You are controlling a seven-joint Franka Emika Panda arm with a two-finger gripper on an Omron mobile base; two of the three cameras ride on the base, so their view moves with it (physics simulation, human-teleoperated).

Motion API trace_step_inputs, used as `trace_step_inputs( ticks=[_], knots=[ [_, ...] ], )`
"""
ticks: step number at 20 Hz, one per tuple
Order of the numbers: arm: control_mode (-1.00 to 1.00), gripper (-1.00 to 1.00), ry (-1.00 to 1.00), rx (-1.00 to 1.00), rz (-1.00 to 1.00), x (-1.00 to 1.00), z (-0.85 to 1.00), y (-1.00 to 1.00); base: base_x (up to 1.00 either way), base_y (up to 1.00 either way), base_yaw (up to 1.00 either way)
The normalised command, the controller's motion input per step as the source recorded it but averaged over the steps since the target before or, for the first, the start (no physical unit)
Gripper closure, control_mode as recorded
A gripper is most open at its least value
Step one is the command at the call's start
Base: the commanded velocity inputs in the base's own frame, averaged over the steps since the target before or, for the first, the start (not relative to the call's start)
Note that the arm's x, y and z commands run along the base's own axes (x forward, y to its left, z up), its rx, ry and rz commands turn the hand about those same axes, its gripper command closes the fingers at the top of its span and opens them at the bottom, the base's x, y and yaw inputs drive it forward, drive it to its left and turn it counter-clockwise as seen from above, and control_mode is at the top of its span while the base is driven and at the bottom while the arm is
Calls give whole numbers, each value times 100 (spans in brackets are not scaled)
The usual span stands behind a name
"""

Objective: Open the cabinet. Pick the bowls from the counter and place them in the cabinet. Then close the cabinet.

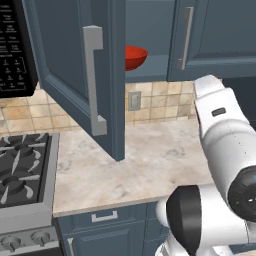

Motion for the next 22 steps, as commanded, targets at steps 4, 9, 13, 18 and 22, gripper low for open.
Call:
trace_step_inputs(
  ticks=[4,9,13,18,22],
  knots=[
    [-100,-100,-12,-9,0,-28,0,32,0,0,0],
    [-100,-100,-13,-8,0,-27,0,29,0,0,0],
    [-100,-100,-11,-8,0,-22,0,35,0,0,0],
    [-100,-100,-7,-8,0,-14,0,43,0,0,0],
    [-100,-100,-2,-6,0,-8,0,46,0,0,0]
  ],
)
